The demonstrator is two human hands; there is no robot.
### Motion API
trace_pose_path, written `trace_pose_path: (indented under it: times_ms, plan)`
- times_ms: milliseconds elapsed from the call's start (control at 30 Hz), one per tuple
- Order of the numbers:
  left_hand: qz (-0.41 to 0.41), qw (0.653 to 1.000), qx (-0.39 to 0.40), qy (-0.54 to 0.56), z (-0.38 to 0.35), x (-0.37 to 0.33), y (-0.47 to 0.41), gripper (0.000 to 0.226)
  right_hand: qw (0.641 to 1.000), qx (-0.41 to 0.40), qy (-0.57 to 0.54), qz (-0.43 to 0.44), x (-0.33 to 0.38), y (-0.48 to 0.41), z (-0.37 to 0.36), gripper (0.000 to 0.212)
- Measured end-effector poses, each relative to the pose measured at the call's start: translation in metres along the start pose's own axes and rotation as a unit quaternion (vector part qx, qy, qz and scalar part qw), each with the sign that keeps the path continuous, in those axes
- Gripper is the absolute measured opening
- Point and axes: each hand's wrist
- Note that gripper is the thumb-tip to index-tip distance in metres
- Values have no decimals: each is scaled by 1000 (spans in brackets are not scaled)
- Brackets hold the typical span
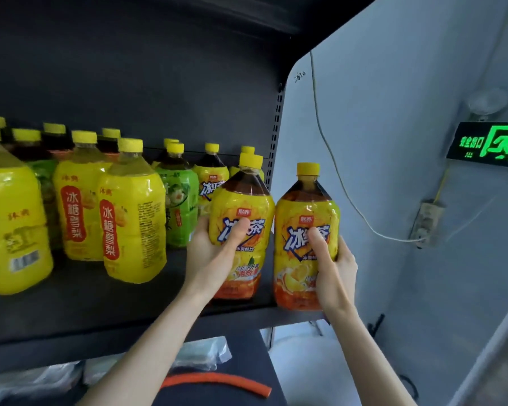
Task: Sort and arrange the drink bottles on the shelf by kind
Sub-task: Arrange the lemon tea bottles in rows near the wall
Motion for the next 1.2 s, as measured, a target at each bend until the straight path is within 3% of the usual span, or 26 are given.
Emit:
trace_pose_path:
  times_ms: [133, 300, 467, 600, 733, 967, 1200]
  plan:
    - [-15, 999, -40, -15, -27, 14, -6, 54, 999, 27, -28, -15, -23, -30, 7, 47]
    - [3, 997, -28, -71, -42, 30, -28, 71, 997, 54, -46, -22, -44, -62, 5, 50]
    - [33, 996, -36, -69, -54, 43, -59, 52, 997, 57, -53, -14, -62, -90, -2, 48]
    - [50, 994, -43, -86, -62, 58, -85, 83, 997, 47, -64, -17, -74, -104, -9, 51]
    - [43, 991, -63, -108, -75, 66, -107, 83, 996, 36, -74, -20, -81, -112, -13, 50]
    - [28, 990, -88, -104, -84, 81, -130, 60, 996, 33, -81, -16, -87, -118, -15, 56]
    - [11, 993, -82, -87, -82, 86, -133, 59, 995, 55, -78, 16, -87, -117, -19, 50]
Point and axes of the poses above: each hand's wrist, its own y-axis away from the middle knuckle, its own z-axis out of the back of the hand, x = y × z, and after that the axes turned 5 degrees about z, right-handed
